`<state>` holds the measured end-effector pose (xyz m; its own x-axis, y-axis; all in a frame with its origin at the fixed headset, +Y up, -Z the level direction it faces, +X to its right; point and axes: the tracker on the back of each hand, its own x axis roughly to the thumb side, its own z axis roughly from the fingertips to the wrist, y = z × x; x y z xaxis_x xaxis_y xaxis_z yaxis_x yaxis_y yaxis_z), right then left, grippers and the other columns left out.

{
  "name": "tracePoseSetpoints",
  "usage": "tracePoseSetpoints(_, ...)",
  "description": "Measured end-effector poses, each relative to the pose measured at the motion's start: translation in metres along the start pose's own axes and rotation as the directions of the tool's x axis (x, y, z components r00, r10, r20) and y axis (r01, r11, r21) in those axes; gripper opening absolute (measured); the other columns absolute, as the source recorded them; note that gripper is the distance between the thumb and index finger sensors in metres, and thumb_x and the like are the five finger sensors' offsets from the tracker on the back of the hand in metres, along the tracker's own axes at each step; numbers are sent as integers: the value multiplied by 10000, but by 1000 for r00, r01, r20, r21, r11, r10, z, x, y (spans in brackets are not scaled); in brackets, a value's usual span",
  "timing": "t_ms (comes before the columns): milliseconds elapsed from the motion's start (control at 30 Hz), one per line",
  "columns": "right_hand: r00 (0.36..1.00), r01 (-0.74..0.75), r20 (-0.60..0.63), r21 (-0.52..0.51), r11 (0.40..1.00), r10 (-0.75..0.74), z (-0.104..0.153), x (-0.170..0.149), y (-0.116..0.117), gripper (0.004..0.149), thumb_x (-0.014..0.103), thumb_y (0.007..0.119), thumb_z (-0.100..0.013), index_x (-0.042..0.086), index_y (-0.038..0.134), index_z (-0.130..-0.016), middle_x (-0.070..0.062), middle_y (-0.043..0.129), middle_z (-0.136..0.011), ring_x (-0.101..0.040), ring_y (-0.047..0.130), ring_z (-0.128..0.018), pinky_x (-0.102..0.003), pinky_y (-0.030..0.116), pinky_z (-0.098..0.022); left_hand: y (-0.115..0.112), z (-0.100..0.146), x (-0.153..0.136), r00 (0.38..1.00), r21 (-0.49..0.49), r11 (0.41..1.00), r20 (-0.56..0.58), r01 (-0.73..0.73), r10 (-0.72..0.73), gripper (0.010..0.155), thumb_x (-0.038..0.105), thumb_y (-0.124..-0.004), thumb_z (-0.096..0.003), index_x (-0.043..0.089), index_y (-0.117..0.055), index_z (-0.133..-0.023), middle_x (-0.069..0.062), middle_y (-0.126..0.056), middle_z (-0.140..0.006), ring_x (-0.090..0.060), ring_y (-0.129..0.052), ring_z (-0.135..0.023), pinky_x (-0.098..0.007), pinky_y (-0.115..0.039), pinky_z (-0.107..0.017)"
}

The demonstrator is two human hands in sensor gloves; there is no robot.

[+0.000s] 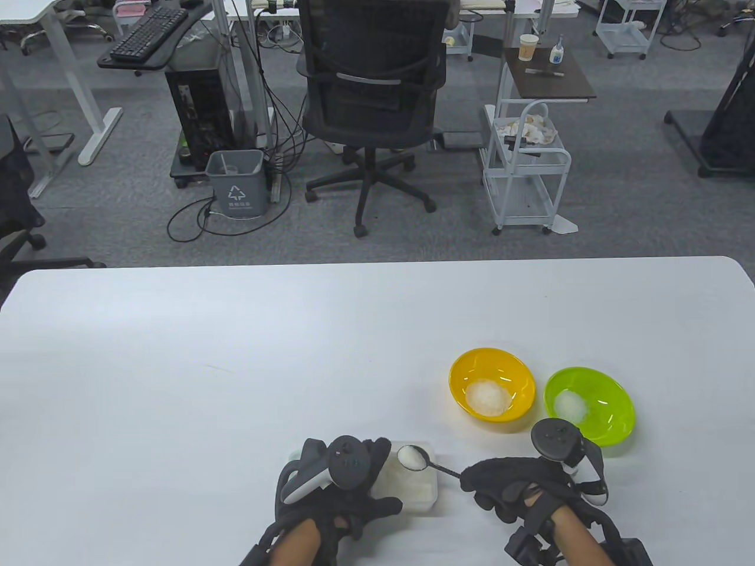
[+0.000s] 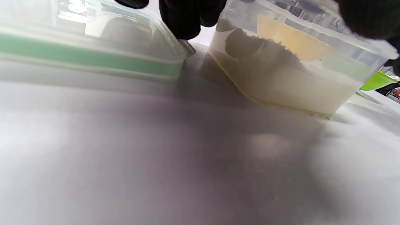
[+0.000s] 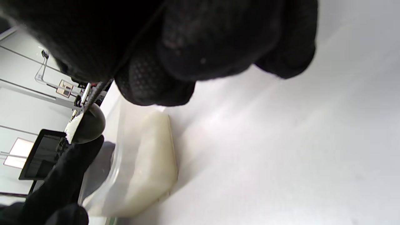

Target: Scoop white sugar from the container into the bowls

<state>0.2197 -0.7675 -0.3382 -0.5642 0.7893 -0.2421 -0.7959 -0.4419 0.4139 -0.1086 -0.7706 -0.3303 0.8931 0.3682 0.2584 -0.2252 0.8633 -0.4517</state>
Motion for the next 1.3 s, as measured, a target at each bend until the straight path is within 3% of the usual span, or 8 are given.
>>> tracePoseSetpoints(267,998,56,-14,-95,994,-57,5,-9,-30,399,460,831,-458,284,925,-803,-59,1011,-587,-174,976,-209,-433,812,-471,0,0,0,1000,1,1000,-1,2,-2,975,764,-710,-336,414,-250,-1120,25,-369,-1236,-238,-566,-1172,-558,-386,-853)
tracePoseSetpoints(667,983,112,-100,-338,934,-154,18,-44,-86,398,458,831,-458,286,925,-804,-59,1009,-593,-178,977,-216,-434,810,-478,0,0,0,1000,0,1000,-2,3,-3,975,764,-712,-335,415,-250,-1120,25,-370,-1236,-240,-565,-1172,-558,-388,-852)
tracePoseSetpoints(1067,953,80,-186,-610,788,-240,41,-79,-129,406,444,833,-456,284,909,-821,-56,998,-616,-184,977,-240,-439,799,-497,0,0,0,1000,-1,1000,-1,1,-1,974,764,-712,-335,417,-249,-1119,26,-369,-1236,-240,-562,-1173,-558,-387,-852)
tracePoseSetpoints(1300,947,-198,-315,-730,654,-66,51,-69,-131,412,418,836,-457,286,891,-843,-58,982,-653,-193,977,-276,-447,783,-523,0,0,-1,1000,-2,1000,-1,0,0,975,764,-711,-335,416,-248,-1119,25,-368,-1236,-241,-565,-1171,-558,-388,-852)
